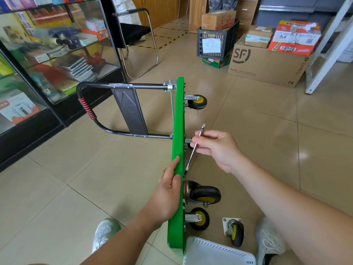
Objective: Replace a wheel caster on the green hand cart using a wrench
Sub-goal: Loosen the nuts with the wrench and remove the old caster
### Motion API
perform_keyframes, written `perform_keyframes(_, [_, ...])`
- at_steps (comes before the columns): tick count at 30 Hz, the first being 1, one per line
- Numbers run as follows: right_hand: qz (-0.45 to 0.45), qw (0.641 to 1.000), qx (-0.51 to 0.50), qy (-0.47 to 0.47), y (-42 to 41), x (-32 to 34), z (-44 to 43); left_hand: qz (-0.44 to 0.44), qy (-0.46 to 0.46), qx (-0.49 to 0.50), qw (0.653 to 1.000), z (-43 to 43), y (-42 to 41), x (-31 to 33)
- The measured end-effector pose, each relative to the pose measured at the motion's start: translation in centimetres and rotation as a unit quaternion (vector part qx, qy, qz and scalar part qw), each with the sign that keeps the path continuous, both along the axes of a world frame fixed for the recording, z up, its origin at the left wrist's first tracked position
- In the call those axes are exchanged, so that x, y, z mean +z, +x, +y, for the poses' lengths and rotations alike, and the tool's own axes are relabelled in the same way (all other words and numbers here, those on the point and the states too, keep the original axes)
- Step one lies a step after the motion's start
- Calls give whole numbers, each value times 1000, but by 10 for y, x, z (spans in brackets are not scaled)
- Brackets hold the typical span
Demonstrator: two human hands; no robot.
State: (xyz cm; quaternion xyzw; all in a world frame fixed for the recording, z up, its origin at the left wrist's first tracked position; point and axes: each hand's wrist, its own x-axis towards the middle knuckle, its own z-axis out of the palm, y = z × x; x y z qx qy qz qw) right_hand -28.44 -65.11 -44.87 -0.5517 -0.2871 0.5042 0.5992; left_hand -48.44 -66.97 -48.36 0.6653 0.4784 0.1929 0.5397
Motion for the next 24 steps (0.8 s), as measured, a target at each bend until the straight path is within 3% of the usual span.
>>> perform_keyframes(24, [-22,997,60,-33,-9,-4,19,12,-8,-3,1000,1,0,3])
